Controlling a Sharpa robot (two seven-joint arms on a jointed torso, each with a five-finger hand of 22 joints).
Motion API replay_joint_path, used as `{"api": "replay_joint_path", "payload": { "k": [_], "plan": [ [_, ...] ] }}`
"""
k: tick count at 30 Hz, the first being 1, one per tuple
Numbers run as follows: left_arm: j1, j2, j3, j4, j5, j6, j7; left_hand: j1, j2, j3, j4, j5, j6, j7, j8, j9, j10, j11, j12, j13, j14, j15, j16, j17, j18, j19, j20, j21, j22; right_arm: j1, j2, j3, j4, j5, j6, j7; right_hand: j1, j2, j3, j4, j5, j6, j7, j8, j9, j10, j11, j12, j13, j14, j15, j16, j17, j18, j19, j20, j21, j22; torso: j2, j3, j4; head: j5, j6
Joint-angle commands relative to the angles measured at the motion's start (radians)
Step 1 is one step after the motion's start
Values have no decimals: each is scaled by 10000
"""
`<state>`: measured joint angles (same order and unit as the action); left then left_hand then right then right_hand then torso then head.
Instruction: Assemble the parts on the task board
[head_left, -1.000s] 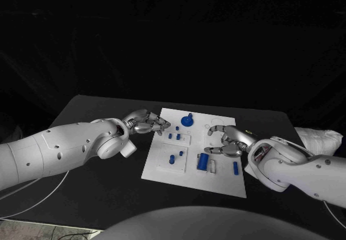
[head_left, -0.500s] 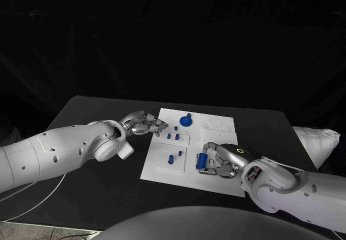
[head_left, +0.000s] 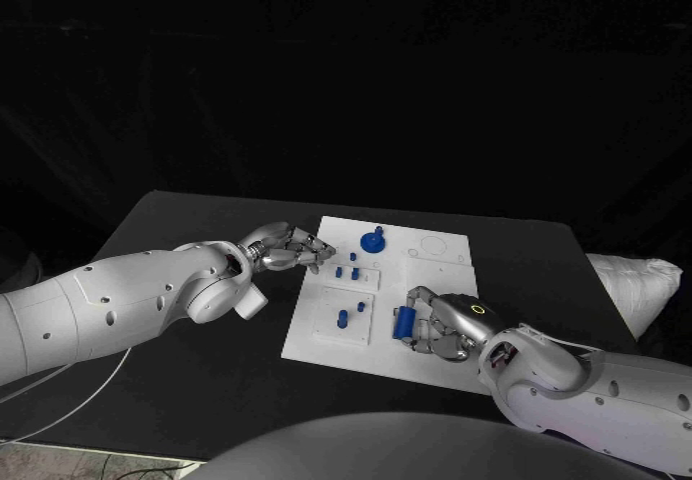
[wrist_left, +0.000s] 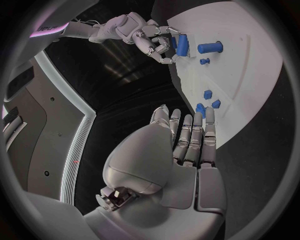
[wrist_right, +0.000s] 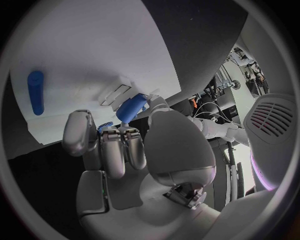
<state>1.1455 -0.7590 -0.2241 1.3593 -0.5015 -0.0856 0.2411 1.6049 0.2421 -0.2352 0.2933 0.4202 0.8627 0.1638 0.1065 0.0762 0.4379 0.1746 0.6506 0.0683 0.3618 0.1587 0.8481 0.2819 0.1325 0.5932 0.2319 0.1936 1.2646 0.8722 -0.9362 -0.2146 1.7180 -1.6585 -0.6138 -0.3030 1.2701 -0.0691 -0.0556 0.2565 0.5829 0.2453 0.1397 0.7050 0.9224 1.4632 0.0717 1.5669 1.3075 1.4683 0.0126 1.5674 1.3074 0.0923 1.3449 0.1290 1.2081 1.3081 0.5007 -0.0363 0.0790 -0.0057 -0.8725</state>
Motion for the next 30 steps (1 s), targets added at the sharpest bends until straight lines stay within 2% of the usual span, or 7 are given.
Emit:
{"api": "replay_joint_path", "payload": {
  "k": [1,4,7,14,25,29,30],
  "plan": [
    [-3,-19,9,40,-25,59,150,124,-14,55,-28,40,9,46,45,11,-53,11,55,-10,-53,5,55,-16,91,9,28,-63,10,-46,15,-16,-11,-403,-559,47,221,5,132,-20,486,-99,249,160,-101,1076,41,39,2633,1025,51,34,2634,-34,-51,-36,-25,1446,2,-1,2,15,-2],
    [-3,-24,9,37,-25,70,143,145,-11,65,-26,52,6,49,49,12,-56,15,61,-11,-55,6,62,-23,94,18,31,-63,16,-53,21,-16,-14,-448,-614,120,318,8,227,-26,954,-108,228,316,-207,1076,17,39,2633,1025,30,34,2634,-31,-58,-53,-35,1444,-3,1,-3,28,-2],
    [-4,-18,9,35,-25,95,129,145,-11,65,-26,52,6,49,49,12,-56,15,61,-11,-55,6,62,-23,94,18,31,-63,16,-58,32,-16,-29,-461,-458,153,323,7,240,-20,1007,-113,225,341,-227,1076,15,39,2633,1025,26,34,2634,-12,-108,-55,-115,1418,-4,-3,7,3,-2],
    [-6,-5,9,22,-25,173,93,145,-11,65,-26,52,6,49,49,12,-56,15,61,-11,-55,6,62,-23,94,18,31,-63,16,-61,48,-16,-74,-414,-131,157,239,-83,210,77,487,-318,252,371,-549,1076,40,39,2633,1025,44,34,2634,0,-185,-50,-214,1393,1,-2,1,23,-2],
    [-7,1,9,22,-25,227,64,145,-11,65,-26,52,6,49,49,12,-56,15,61,-11,-55,6,62,-23,94,18,31,-63,16,-62,86,-15,-133,-366,223,84,263,-104,215,94,261,-416,285,365,-794,1076,76,39,2633,1025,74,34,2634,10,-227,-28,-276,1377,0,0,1,16,-2],
    [-8,6,9,21,-25,240,61,161,-9,73,-24,58,6,54,54,12,-57,18,66,-11,-57,9,69,-30,97,25,35,-64,21,-62,92,-15,-157,-341,336,65,428,-122,289,13,440,-468,319,348,-1011,1076,115,39,2633,1025,108,34,2634,8,-237,-1,-286,1378,1,1,1,15,-2],
    [-9,7,9,21,-25,242,61,164,-8,75,-24,60,6,55,55,13,-57,19,67,-11,-58,9,70,-31,98,27,35,-64,22,-62,92,-15,-163,-318,316,84,488,-119,358,5,930,-402,327,392,-1114,1076,132,39,2633,1025,125,34,2634,4,-227,12,-266,1386,1,1,-2,18,-2]
  ]
}}
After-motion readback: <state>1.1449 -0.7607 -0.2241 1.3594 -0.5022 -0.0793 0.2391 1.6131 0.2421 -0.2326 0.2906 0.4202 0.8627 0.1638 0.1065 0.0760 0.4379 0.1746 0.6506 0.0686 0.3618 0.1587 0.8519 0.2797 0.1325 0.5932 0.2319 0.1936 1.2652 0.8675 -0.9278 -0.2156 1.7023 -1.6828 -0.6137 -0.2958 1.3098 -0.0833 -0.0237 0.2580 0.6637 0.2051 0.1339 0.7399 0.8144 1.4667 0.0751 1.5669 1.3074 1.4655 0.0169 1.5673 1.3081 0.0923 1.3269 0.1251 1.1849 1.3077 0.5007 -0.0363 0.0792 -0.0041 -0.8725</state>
